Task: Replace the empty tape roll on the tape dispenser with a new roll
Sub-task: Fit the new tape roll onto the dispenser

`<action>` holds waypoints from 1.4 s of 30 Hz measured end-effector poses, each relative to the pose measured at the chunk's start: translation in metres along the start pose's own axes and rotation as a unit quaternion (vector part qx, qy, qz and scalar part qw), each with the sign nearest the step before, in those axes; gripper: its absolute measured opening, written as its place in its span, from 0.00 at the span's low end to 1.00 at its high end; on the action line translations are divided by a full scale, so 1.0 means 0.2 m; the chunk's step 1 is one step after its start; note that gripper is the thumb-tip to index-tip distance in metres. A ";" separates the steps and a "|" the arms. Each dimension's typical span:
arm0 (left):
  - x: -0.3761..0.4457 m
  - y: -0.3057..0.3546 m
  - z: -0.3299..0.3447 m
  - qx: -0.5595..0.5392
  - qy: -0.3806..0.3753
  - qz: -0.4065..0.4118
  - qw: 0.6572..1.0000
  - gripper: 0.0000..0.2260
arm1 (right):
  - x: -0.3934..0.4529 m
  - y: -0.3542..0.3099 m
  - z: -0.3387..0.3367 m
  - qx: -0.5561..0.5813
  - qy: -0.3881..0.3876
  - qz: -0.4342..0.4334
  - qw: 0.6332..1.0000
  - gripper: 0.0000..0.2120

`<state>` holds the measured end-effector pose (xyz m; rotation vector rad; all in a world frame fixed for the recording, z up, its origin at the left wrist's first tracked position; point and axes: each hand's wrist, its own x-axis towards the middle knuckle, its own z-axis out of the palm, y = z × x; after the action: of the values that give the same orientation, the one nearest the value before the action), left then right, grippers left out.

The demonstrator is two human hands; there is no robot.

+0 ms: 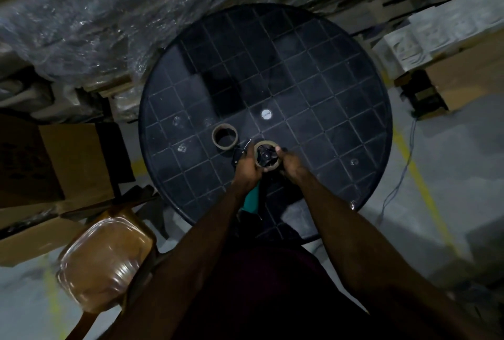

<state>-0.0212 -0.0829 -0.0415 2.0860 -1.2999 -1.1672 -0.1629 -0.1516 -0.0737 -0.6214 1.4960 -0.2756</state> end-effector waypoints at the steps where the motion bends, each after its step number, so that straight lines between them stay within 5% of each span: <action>1: -0.03 0.00 0.00 -0.027 0.008 0.010 1.000 0.41 | -0.05 0.00 0.01 0.025 -0.009 0.001 1.000 0.16; 7: -0.16 0.01 -0.06 -0.123 0.032 0.017 0.992 0.36 | -0.25 0.01 0.01 0.090 -0.061 -0.058 0.992 0.19; 12: -0.22 -0.02 -0.07 -0.089 0.043 0.036 0.994 0.39 | -0.31 -0.01 0.04 0.060 -0.026 -0.100 0.993 0.15; 18: -0.29 0.09 -0.06 -0.241 0.149 -0.033 0.959 0.21 | -0.37 -0.05 0.05 0.137 0.034 -0.098 0.985 0.20; 22: -0.34 0.20 -0.09 -0.239 0.218 -0.047 0.945 0.14 | -0.45 -0.05 0.09 0.203 0.023 -0.121 0.971 0.23; 25: -0.38 0.24 -0.12 -0.193 0.265 -0.046 0.944 0.18 | -0.50 -0.04 0.15 0.244 0.022 -0.120 0.962 0.23; 29: -0.42 0.25 -0.16 -0.082 0.334 -0.148 0.927 0.38 | -0.51 -0.02 0.17 0.263 0.028 -0.116 0.957 0.25; 33: -0.38 0.27 -0.22 -0.199 0.219 -0.305 0.906 0.54 | -0.54 -0.03 0.15 0.285 0.022 -0.114 0.951 0.22; 35: -0.36 0.25 -0.27 -0.356 0.094 -0.243 0.898 0.37 | -0.55 -0.02 0.13 0.302 0.004 -0.116 0.946 0.23; 37: -0.36 0.23 -0.33 -0.401 -0.006 -0.177 0.899 0.27 | -0.57 -0.02 0.11 0.310 -0.012 -0.121 0.943 0.22; 42: -0.42 0.24 -0.34 -0.431 0.034 -0.127 0.893 0.20 | -0.62 -0.05 0.06 0.203 -0.018 -0.154 0.967 0.23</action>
<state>-0.0081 -0.0375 0.0673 1.5989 -0.3271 -1.4119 -0.1599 -0.0914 0.0351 -0.5192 1.2537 -0.7858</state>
